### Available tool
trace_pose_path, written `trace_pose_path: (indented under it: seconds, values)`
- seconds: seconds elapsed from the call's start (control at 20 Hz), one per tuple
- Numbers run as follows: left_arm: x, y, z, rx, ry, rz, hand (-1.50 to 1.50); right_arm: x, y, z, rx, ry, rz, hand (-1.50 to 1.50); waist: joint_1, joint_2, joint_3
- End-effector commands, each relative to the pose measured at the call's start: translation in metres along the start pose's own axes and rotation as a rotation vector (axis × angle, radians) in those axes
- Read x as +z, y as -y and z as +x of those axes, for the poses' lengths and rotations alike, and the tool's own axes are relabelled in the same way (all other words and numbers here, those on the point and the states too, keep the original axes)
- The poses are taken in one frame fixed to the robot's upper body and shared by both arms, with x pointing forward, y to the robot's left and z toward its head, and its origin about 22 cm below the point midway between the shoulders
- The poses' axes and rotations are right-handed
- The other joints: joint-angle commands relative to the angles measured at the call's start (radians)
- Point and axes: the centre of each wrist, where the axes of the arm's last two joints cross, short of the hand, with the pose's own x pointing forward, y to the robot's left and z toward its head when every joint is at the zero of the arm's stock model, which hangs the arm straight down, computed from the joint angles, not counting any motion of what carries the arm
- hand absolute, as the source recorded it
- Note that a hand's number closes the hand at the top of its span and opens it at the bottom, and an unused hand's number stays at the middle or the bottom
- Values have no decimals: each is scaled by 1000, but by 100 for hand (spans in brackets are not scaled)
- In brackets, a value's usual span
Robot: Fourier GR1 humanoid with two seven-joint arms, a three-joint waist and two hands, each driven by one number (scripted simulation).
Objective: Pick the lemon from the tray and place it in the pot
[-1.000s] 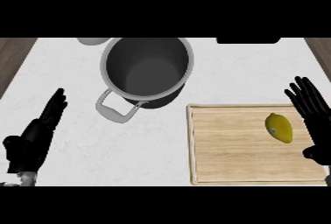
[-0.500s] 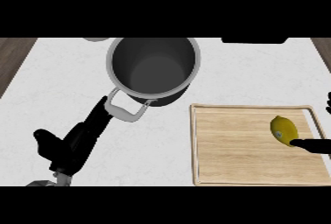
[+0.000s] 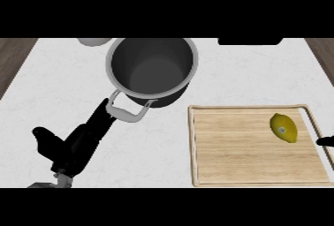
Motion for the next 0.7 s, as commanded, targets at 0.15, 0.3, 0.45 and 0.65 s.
trace_pose_path:
  seconds: [0.15, 0.3, 0.45, 0.65]
  values:
    - [7, 6, -2, 6, -27, 0, 0, 18, 52, 68, 46, -105, 176, -150, -2, -3, -2]
    - [-5, 0, 2, 11, -13, -8, 0, 22, 55, 86, 22, -174, 179, -150, -2, 1, -2]
    - [-8, -8, 1, 0, -26, -15, 0, 30, 50, 101, -6, -205, 200, -150, 0, 2, -1]
    - [-26, -7, -6, 5, -20, -12, 0, 23, 39, 116, -59, -225, 237, -150, 2, 4, -1]
